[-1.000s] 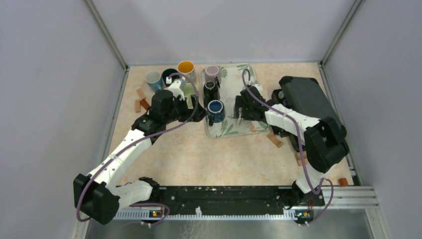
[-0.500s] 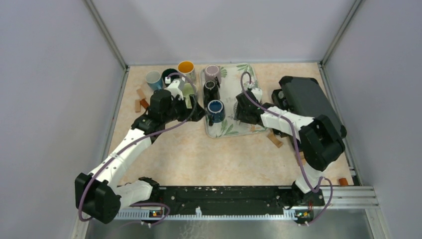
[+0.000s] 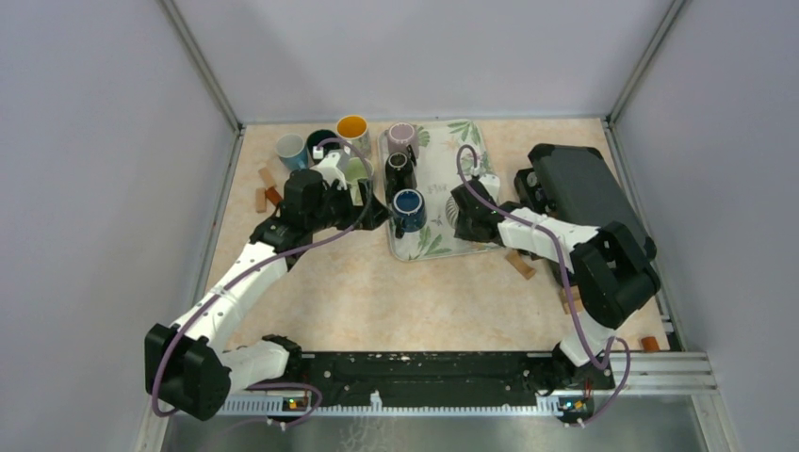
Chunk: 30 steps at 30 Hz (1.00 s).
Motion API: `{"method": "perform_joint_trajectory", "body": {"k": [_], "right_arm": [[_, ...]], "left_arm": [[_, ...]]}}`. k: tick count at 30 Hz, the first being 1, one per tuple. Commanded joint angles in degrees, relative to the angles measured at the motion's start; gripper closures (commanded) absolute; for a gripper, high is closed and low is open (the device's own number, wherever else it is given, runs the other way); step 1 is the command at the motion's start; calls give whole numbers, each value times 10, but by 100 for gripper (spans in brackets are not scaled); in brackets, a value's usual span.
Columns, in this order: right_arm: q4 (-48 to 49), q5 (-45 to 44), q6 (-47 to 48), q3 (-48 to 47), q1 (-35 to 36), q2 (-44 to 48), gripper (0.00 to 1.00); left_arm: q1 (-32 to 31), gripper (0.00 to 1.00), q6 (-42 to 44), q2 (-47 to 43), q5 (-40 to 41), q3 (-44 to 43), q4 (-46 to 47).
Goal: Turn the mug right side up
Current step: Turn over the cup on the tray.
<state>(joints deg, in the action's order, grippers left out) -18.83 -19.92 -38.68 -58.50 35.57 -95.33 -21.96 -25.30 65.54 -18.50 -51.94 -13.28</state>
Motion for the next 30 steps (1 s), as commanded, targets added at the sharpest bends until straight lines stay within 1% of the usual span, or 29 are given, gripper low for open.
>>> {"method": "perform_joint_trajectory", "body": {"k": [1,9,12,21,24,26,30], "right_arm": [[4,-9,26,-23,2,6,62],[12,-14,40,-41,2,-13,63],[12,-21,43,-44,3,-14,65],[14,-29,47,-47,3,-18,80],[16,-24,47,-44,3,-14,91],[12,-20,47,-45,4,-10,99],[10,-11,46,-44,6,11,100]], "left_arm": [[5,2,4,1,-17,8,32],[7,2,4,2,-20,9,33],[8,2,4,4,-20,9,33],[7,2,-2,10,-31,6,32],[7,2,-8,12,-38,7,34],[8,2,-17,13,-43,10,40],[7,2,-50,11,-58,25,59]]}}
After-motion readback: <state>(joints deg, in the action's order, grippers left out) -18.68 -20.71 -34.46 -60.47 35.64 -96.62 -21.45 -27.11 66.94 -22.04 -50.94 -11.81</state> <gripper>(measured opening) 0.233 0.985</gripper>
